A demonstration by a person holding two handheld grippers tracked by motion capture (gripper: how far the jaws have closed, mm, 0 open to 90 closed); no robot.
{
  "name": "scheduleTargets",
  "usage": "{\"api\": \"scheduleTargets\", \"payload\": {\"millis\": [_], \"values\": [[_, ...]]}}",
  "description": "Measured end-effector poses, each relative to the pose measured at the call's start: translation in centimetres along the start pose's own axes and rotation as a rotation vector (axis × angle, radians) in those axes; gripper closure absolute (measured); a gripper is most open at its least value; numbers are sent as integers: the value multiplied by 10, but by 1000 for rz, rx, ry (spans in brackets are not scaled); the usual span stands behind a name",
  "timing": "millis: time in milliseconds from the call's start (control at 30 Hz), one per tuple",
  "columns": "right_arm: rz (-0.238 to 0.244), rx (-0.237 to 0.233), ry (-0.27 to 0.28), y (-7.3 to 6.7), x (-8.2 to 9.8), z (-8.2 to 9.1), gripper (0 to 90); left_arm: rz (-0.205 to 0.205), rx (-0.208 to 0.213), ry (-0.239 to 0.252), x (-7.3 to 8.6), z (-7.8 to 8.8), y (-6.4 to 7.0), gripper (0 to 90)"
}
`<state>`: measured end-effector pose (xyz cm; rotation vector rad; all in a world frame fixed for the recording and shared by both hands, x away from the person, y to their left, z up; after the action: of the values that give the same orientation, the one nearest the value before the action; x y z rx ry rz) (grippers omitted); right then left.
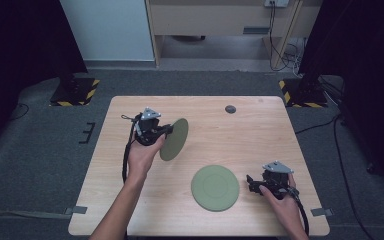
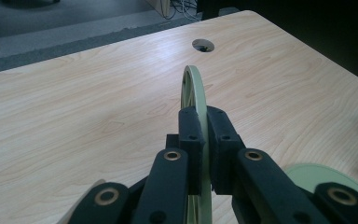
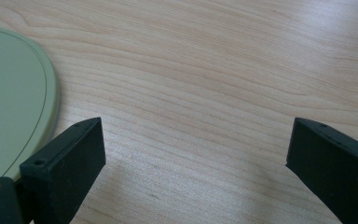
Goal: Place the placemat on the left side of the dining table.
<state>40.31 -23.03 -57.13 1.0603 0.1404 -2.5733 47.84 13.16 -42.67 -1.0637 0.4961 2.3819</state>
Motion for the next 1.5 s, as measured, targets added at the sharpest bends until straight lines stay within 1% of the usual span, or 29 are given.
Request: {"api": "scheduleTargets", "payload": {"millis": [200, 433, 700, 867, 1000, 1067, 1267, 1367, 1500], "values": [[0, 1, -1, 0, 0, 0, 46, -6, -28, 0, 4, 8, -10, 855], [3, 3, -5, 0, 1, -1, 46, 13, -41, 4, 14, 18, -22, 856], [9, 10, -13, -2, 2, -2, 46, 12, -51, 17, 20, 33, -33, 856], [10, 11, -19, -2, 2, -3, 46, 16, -73, 14, 24, 41, -42, 856], [11, 10, -20, -2, 2, -3, 47, 20, -88, 12, 27, 45, -48, 856], [12, 9, -22, -2, 3, -3, 46, 26, -94, 19, 28, 47, -51, 855], [9, 14, -22, -2, 3, -3, 46, 37, -101, 19, 31, 49, -57, 855], [1, 20, -27, -1, 3, -4, 49, 43, -106, 19, 31, 49, -60, 855], [-16, 30, -30, 2, 3, -4, 52, 54, -100, 23, 31, 49, -62, 855]]}}
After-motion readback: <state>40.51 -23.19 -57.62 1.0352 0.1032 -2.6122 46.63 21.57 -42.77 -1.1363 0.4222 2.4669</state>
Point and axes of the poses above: each handheld gripper's, and its own axes: z roughly backward along the jaws, x roughly out of its underside, y roughly to its right, the point moved 6 cm from there along -z, roughly forward along the jaws, and after that the axes turned 6 degrees about -y, right-handed, at the moved point
